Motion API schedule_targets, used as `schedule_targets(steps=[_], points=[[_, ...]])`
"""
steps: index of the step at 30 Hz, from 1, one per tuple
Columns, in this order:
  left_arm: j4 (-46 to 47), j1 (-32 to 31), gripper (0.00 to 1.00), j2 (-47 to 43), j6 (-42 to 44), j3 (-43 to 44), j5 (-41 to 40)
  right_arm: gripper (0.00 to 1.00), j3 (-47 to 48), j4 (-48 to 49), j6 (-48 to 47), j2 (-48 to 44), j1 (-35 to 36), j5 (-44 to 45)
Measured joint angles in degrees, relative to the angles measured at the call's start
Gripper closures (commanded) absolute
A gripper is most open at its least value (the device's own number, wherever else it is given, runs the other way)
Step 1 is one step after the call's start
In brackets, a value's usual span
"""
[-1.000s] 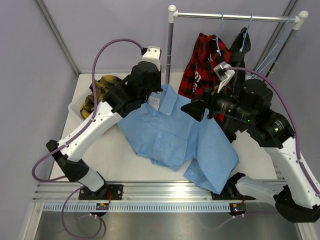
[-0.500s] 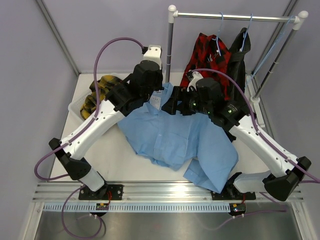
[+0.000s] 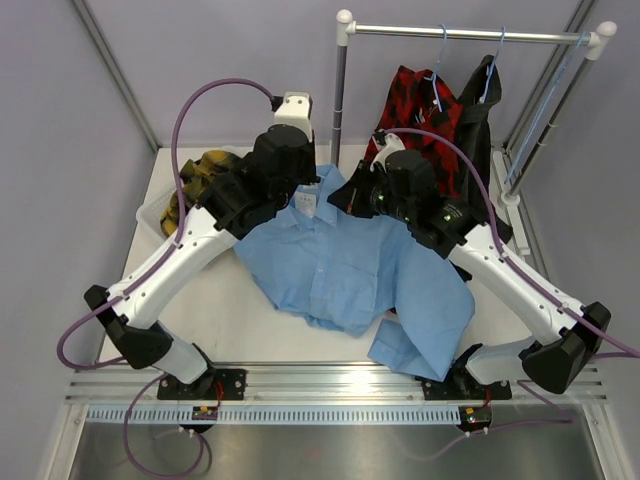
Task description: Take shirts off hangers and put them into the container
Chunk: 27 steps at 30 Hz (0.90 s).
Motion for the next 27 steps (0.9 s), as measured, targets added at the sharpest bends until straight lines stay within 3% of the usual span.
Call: schedule_targets(steps=[6, 10, 17, 27], points=[[0.4, 1.1, 1.0, -1.8, 0.5, -2.3, -0.6, 1.0, -0.2, -2.5, -1.0, -3.0, 0.0, 3.2], [0.5, 5.3, 1.0, -5.1, -0.3, -6.1, 0.7, 1.0, -0.3, -7.0, -3.1, -9.3, 0.2, 8.1], [3.1, 9.5, 1.0, -11.6, -4.0, -10.9, 10.4, 1.0, -2.3, -11.6, -6.5, -17.0, 0.8, 14.2], [2.1, 15.5, 1.0, -13.9, -4.8, -14.5, 19.8, 1.0, -6.0, -12.7, -7.3, -19.3, 0.8, 14.7]])
